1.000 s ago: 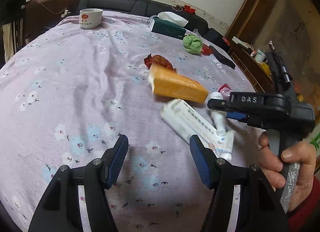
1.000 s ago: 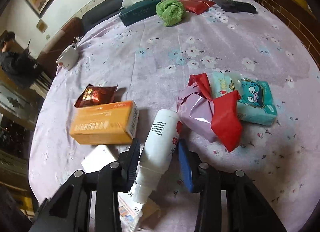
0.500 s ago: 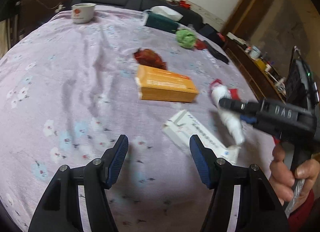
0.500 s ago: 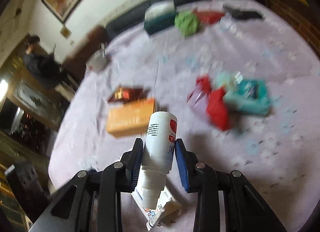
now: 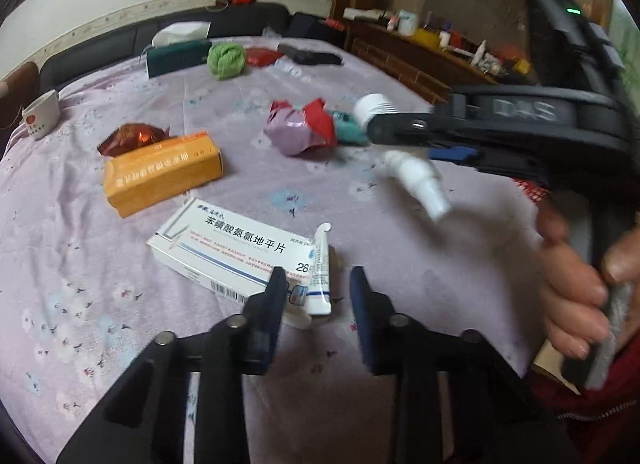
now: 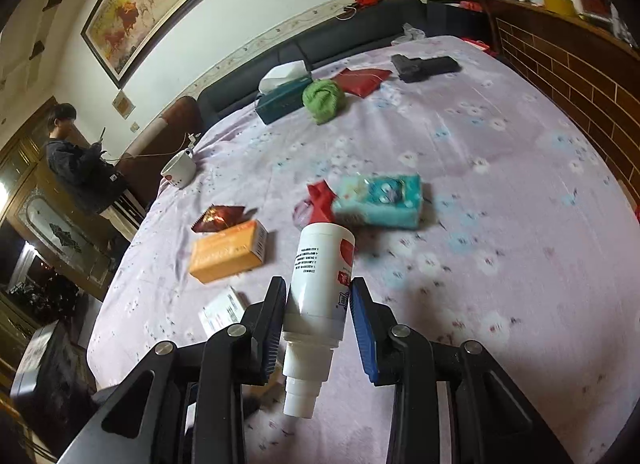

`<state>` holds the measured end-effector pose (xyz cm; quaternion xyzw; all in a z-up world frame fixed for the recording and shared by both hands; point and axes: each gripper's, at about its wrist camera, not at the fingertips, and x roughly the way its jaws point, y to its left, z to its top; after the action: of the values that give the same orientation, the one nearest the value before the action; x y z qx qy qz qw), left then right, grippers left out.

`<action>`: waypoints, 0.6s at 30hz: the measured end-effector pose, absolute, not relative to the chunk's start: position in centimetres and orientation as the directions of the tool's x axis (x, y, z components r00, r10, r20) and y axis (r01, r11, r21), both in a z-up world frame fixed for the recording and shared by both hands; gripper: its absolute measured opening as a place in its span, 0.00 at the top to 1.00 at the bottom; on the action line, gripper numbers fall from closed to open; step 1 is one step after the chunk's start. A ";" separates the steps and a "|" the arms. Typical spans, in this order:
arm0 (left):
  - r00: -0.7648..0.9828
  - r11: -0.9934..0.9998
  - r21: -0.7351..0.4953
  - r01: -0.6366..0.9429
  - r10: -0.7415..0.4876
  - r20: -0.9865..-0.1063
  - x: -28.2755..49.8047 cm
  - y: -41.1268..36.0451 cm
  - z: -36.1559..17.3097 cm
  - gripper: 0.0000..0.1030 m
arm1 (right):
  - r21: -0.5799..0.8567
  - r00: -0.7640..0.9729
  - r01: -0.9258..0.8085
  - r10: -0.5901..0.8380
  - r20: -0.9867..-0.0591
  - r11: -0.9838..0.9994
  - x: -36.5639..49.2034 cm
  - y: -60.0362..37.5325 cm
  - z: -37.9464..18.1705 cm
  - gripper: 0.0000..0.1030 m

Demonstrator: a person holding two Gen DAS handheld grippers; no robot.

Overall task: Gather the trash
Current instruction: 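Grasp the white toothpaste tube with the left tool while the right tool holds the bottle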

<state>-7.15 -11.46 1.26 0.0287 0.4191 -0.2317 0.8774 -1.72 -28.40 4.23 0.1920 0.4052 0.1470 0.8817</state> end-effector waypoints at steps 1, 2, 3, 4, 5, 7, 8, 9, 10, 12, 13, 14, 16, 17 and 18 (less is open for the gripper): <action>0.550 0.895 -0.139 0.424 -0.376 -0.746 -7.0 -11.6 1.2 0.76 | 0.459 0.627 -0.103 0.416 -0.659 0.882 -1.7 -28.4 4.0 0.66; 0.554 0.899 -0.134 0.418 -0.369 -0.746 -6.9 -11.7 1.3 0.77 | 0.459 0.625 -0.103 0.416 -0.660 0.882 -1.8 -28.5 3.7 0.66; 0.555 0.900 -0.135 0.413 -0.367 -0.747 -6.7 -11.7 1.3 0.85 | 0.456 0.624 -0.102 0.414 -0.663 0.884 -2.0 -28.5 3.4 0.67; 0.557 0.904 -0.136 0.406 -0.363 -0.747 -6.6 -11.6 1.2 0.92 | 0.456 0.623 -0.102 0.414 -0.664 0.884 -2.1 -28.5 3.1 0.67; 0.565 0.910 -0.133 0.393 -0.353 -0.746 -6.3 -11.6 1.2 0.92 | 0.459 0.620 -0.108 0.420 -0.663 0.882 -2.2 -28.4 2.9 0.67; 0.595 0.928 -0.121 0.353 -0.322 -0.736 -6.0 -11.3 1.3 0.93 | 0.449 0.636 -0.121 0.417 -0.650 0.885 -2.6 -28.2 2.9 0.68; 0.609 0.933 -0.124 0.337 -0.316 -0.728 -5.9 -10.9 1.3 0.93 | 0.439 0.644 -0.130 0.412 -0.644 0.889 -2.8 -28.1 2.9 0.68; 0.626 0.940 -0.125 0.318 -0.307 -0.717 -5.8 -10.6 1.4 0.93 | 0.432 0.650 -0.135 0.409 -0.641 0.892 -2.9 -28.0 3.0 0.68; 0.650 0.949 -0.117 0.294 -0.288 -0.703 -5.7 -10.3 1.5 0.93 | 0.428 0.655 -0.138 0.407 -0.637 0.893 -3.1 -27.9 3.0 0.68; 0.673 0.958 -0.113 0.263 -0.266 -0.690 -5.6 -9.7 1.6 0.93 | 0.426 0.662 -0.145 0.408 -0.629 0.893 -3.3 -27.8 3.1 0.68; 0.677 0.959 -0.125 0.255 -0.270 -0.684 -5.5 -9.5 1.7 0.93 | 0.427 0.666 -0.148 0.409 -0.624 0.892 -3.4 -27.8 3.1 0.68; 0.680 0.959 -0.133 0.251 -0.272 -0.680 -5.5 -9.3 1.8 0.93 | 0.428 0.670 -0.149 0.409 -0.620 0.892 -3.6 -27.8 3.2 0.68; 0.687 0.960 -0.126 0.250 -0.267 -0.676 -5.5 -9.4 2.0 0.93 | 0.430 0.677 -0.151 0.411 -0.611 0.890 -3.8 -27.9 3.4 0.68; 0.691 0.961 -0.122 0.249 -0.265 -0.673 -5.6 -9.4 2.1 0.93 | 0.431 0.681 -0.153 0.411 -0.606 0.889 -3.9 -28.0 3.6 0.68; 0.693 0.961 -0.119 0.250 -0.263 -0.671 -5.6 -9.5 2.1 0.93 | 0.431 0.684 -0.153 0.410 -0.604 0.889 -4.0 -28.0 3.6 0.68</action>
<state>-5.65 -9.53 2.13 -0.0094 0.3661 -0.1394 0.9200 -4.00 -27.96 3.65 0.1756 0.3656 0.1564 0.9006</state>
